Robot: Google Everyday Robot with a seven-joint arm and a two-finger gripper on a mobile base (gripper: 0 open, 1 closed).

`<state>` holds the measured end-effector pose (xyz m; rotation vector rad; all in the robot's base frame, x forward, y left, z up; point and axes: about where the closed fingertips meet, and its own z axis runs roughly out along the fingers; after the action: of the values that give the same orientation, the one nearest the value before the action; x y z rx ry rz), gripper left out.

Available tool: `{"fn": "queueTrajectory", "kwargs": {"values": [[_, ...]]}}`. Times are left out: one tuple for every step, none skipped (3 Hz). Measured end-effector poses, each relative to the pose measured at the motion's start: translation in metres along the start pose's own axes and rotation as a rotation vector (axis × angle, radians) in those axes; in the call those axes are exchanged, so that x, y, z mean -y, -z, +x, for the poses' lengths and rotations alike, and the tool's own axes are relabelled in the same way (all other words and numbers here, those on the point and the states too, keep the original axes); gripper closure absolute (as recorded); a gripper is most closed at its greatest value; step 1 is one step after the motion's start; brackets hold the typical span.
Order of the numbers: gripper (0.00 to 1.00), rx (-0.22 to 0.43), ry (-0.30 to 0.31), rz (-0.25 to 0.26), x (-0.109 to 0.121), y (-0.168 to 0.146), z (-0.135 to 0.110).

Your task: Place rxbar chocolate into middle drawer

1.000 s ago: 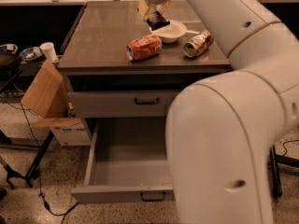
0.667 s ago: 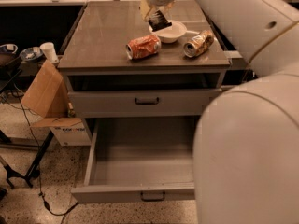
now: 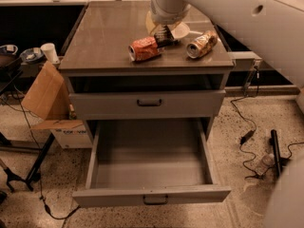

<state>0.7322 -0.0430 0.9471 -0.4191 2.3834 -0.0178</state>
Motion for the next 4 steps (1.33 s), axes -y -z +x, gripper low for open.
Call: {"fn": "queueTrajectory", "kwargs": {"values": [[1.00, -0.033, -0.059, -0.058, -0.007, -0.012, 0.062], [1.00, -0.048, -0.118, -0.097, -0.003, -0.026, 0.108], [1.00, -0.101, -0.182, -0.116, 0.002, -0.051, 0.165], [1.00, -0.149, -0.232, -0.129, -0.001, -0.079, 0.221]]}}
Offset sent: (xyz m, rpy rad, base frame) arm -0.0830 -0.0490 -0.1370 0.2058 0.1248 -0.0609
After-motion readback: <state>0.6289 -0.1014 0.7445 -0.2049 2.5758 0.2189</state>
